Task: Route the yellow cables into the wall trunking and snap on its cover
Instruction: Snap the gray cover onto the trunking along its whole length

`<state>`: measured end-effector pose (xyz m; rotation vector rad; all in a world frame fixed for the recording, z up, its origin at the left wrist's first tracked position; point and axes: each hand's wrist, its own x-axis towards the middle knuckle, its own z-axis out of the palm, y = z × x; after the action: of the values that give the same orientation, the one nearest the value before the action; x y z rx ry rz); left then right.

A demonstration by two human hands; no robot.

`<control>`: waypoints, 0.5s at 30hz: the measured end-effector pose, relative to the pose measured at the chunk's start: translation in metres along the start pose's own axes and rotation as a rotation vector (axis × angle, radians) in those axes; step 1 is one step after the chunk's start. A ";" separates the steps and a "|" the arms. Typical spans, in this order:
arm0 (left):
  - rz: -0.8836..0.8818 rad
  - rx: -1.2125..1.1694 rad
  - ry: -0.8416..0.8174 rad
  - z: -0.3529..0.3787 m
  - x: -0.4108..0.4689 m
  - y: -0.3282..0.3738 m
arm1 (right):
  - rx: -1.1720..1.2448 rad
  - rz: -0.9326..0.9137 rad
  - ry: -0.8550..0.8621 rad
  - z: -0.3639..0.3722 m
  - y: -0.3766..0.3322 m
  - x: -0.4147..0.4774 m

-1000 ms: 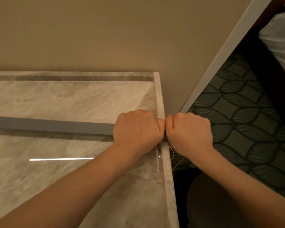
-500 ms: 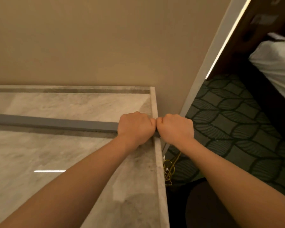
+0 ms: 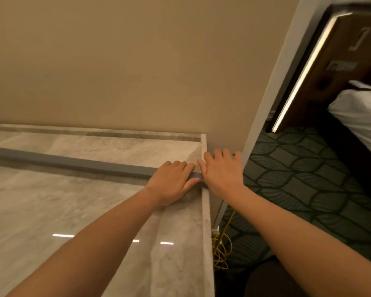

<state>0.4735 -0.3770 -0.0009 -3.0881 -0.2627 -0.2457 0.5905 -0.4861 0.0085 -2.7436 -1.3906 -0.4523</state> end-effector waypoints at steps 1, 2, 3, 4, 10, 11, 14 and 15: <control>0.049 0.044 -0.033 -0.002 -0.005 -0.009 | -0.005 -0.048 0.033 -0.001 -0.001 0.000; 0.087 0.088 -0.060 -0.003 -0.009 -0.018 | 0.001 -0.111 0.056 -0.002 -0.002 -0.001; 0.109 0.125 -0.078 -0.004 -0.014 -0.027 | 0.019 -0.188 0.064 -0.003 -0.003 -0.002; 0.117 0.144 -0.083 -0.006 -0.018 -0.037 | 0.046 -0.266 0.068 -0.003 -0.007 -0.004; 0.162 0.293 -0.118 -0.018 -0.040 -0.099 | 0.227 -0.531 0.048 -0.005 -0.032 -0.003; 0.177 0.312 -0.124 -0.020 -0.041 -0.107 | 0.226 -0.549 0.066 -0.005 -0.035 0.002; 0.200 0.362 -0.120 -0.025 -0.040 -0.122 | 0.152 -0.605 0.245 0.000 -0.042 0.015; 0.189 0.377 -0.129 -0.026 -0.038 -0.123 | 0.135 -0.621 0.297 0.003 -0.044 0.019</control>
<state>0.4119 -0.2629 0.0212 -2.7311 -0.0138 0.0110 0.5671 -0.4445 0.0064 -1.9876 -2.0631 -0.7128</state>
